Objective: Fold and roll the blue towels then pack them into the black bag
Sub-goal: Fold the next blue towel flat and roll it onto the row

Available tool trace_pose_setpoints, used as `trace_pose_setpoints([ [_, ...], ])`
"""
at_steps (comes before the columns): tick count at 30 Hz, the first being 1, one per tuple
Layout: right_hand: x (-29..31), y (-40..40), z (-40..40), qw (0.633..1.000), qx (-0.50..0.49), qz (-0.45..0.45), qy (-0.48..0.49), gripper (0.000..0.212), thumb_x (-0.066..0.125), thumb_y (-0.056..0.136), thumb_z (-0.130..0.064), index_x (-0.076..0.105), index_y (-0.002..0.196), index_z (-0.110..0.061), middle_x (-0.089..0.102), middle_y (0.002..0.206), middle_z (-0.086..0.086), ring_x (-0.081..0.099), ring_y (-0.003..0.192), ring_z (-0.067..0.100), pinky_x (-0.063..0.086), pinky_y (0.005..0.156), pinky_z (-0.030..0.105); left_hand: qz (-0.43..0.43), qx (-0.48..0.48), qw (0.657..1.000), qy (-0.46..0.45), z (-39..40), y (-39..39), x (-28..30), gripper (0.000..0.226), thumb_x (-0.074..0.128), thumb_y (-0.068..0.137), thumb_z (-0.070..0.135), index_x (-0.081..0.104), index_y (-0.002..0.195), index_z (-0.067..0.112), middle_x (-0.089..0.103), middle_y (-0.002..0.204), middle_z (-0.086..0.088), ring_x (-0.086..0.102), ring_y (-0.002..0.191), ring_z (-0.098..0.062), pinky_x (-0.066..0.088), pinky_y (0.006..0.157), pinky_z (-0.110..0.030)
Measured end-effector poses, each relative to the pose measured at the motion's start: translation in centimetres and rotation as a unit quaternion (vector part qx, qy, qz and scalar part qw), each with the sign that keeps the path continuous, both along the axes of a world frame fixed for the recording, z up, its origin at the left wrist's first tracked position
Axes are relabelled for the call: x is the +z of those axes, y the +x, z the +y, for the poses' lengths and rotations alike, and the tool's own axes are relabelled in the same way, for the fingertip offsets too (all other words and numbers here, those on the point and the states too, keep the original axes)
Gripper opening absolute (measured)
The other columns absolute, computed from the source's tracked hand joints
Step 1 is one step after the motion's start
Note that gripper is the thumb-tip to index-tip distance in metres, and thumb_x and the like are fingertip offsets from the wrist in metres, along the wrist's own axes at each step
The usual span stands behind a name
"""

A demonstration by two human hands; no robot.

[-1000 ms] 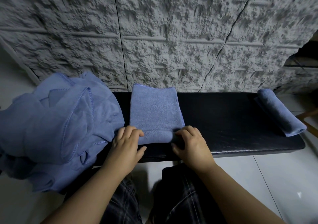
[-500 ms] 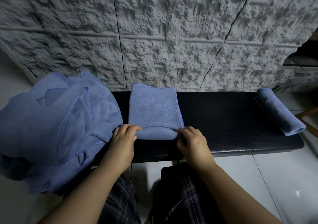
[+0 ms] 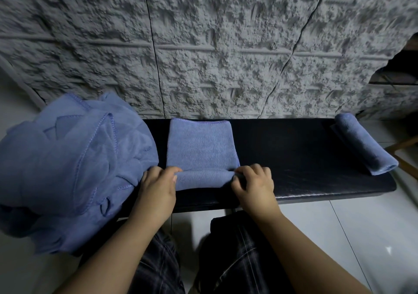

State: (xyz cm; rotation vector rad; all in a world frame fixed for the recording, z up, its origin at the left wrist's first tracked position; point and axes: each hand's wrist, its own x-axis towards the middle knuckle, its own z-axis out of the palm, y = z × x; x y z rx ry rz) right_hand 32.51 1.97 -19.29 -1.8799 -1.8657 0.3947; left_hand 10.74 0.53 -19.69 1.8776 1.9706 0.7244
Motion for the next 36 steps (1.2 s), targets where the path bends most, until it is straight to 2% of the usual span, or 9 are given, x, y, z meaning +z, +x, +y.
trace_pose_setpoints([
  [2,0.0,0.0,0.0,0.998,0.0,-0.029,0.05,0.026,0.051,0.079,-0.032,0.066,0.094,-0.018,0.057,0.095,0.002,0.043,0.089,0.022,0.033,0.071,0.033,0.029,0.013,0.998,0.052,0.1,0.2,0.4,0.013,0.06,0.081,0.006,0.062,0.091,0.014,0.05,0.093,-0.012,0.049,0.085,-0.034,0.048,0.075,-0.045],
  [8,1.1,-0.6,-0.2,0.981,0.167,-0.047,0.087,0.035,0.036,0.078,-0.015,0.065,0.098,-0.014,0.06,0.093,0.002,0.05,0.079,0.023,0.047,0.066,0.034,0.099,-0.097,0.98,0.144,0.3,0.4,0.4,0.052,0.058,0.061,-0.014,0.057,0.093,0.027,0.051,0.098,0.004,0.045,0.088,-0.019,0.045,0.069,-0.037],
  [12,0.8,-0.6,0.0,0.983,0.164,-0.037,0.074,0.038,0.037,0.075,-0.012,0.071,0.094,-0.012,0.066,0.089,0.0,0.056,0.075,0.025,0.053,0.064,0.035,0.125,-0.135,0.974,0.13,-0.2,0.6,0.7,0.046,0.033,0.072,0.009,0.068,0.098,0.024,0.056,0.091,0.006,0.05,0.089,-0.018,0.049,0.07,-0.037],
  [16,0.4,-1.5,0.2,0.982,0.158,-0.067,0.077,0.024,0.051,0.07,-0.015,0.07,0.084,-0.01,0.064,0.083,0.001,0.055,0.074,0.024,0.052,0.063,0.033,0.139,-0.12,0.977,0.105,-0.4,1.3,1.0,0.031,0.053,0.074,0.016,0.069,0.099,0.023,0.056,0.094,0.006,0.051,0.093,-0.018,0.045,0.076,-0.035],
  [20,0.0,-1.9,0.4,0.98,0.145,-0.103,0.087,0.024,0.059,0.062,-0.01,0.069,0.084,-0.011,0.062,0.082,0.001,0.054,0.075,0.022,0.05,0.063,0.028,0.126,-0.118,0.982,0.079,-0.2,1.1,0.9,0.045,0.079,0.061,0.014,0.068,0.102,0.024,0.057,0.096,0.006,0.051,0.095,-0.018,0.047,0.077,-0.037],
  [22,0.0,-2.1,0.5,0.977,0.142,-0.126,0.094,0.027,0.052,0.064,-0.007,0.068,0.085,-0.011,0.062,0.081,0.002,0.053,0.073,0.021,0.051,0.061,0.027,0.127,-0.112,0.982,0.08,-0.1,0.9,0.7,0.052,0.078,0.058,0.005,0.067,0.105,0.025,0.057,0.097,0.005,0.05,0.094,-0.018,0.048,0.076,-0.038],
  [25,-0.1,-2.3,0.4,0.974,0.136,-0.156,0.095,0.03,0.068,0.057,-0.004,0.068,0.087,-0.009,0.063,0.082,0.004,0.058,0.07,0.023,0.052,0.061,0.026,0.124,-0.107,0.982,0.09,0.1,0.9,0.1,0.066,0.067,0.053,-0.011,0.066,0.109,0.024,0.056,0.1,0.002,0.05,0.095,-0.021,0.049,0.075,-0.04],
  [32,0.0,-1.4,0.6,0.986,0.135,-0.078,0.051,0.056,0.064,0.058,0.003,0.064,0.113,-0.008,0.061,0.1,0.008,0.057,0.082,0.028,0.052,0.072,0.037,0.08,-0.099,0.988,0.082,0.7,0.3,-0.5,0.071,0.066,0.051,-0.018,0.068,0.109,0.023,0.052,0.1,-0.002,0.044,0.09,-0.019,0.051,0.071,-0.04],
  [36,0.5,-1.0,0.3,0.993,0.115,-0.003,0.03,0.041,0.057,0.065,-0.002,0.06,0.105,-0.011,0.06,0.091,0.003,0.051,0.08,0.023,0.044,0.072,0.033,0.062,-0.12,0.988,0.069,0.6,-0.5,0.0,0.065,0.068,0.057,-0.014,0.066,0.113,0.02,0.057,0.095,0.0,0.048,0.084,-0.02,0.054,0.069,-0.038],
])
